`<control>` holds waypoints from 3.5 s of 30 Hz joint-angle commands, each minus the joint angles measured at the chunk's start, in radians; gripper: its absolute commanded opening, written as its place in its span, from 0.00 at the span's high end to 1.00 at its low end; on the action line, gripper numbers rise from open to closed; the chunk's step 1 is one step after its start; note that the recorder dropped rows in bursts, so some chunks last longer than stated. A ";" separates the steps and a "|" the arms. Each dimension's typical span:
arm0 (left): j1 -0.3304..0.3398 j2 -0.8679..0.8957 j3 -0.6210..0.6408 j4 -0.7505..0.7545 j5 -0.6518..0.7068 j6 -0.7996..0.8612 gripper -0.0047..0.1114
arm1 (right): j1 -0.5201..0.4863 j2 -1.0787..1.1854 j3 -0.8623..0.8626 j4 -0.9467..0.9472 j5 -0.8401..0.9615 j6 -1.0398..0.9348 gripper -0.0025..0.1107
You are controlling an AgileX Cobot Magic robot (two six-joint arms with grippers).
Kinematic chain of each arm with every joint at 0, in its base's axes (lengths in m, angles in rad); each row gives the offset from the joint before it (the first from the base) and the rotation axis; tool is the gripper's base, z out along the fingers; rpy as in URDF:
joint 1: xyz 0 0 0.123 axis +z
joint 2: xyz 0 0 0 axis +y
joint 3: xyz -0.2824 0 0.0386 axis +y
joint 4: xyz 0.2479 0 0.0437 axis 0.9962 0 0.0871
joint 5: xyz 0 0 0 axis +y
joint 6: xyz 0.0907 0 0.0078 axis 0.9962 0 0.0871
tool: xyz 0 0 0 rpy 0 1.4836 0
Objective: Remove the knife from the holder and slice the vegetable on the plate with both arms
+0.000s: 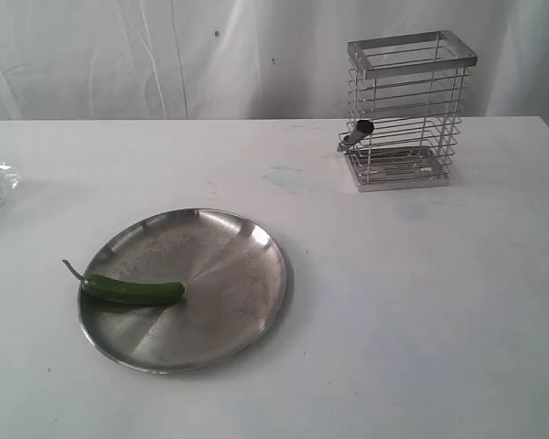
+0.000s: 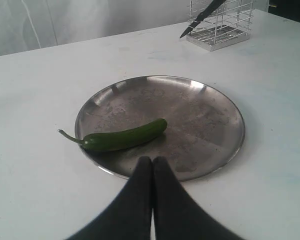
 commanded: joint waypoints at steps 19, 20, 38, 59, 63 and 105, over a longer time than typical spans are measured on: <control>-0.003 -0.004 0.006 -0.014 -0.007 -0.008 0.96 | 0.149 0.246 -0.413 -0.348 0.117 0.377 0.98; -0.003 -0.004 0.006 -0.014 -0.007 -0.008 0.96 | 0.179 0.317 -0.473 -0.333 0.189 0.309 0.98; -0.003 -0.004 0.006 -0.014 -0.006 -0.005 0.96 | 0.281 1.330 -1.132 -0.049 0.564 0.249 0.58; -0.003 -0.004 0.006 -0.012 -0.007 0.004 0.96 | -0.064 1.674 -1.132 1.085 0.362 -0.335 0.57; -0.003 -0.004 0.006 -0.012 -0.007 0.004 0.96 | -0.064 1.719 -1.141 1.203 0.276 -0.433 0.57; -0.003 -0.004 0.006 -0.012 -0.007 0.006 0.96 | -0.075 1.848 -1.294 1.207 0.342 -0.500 0.46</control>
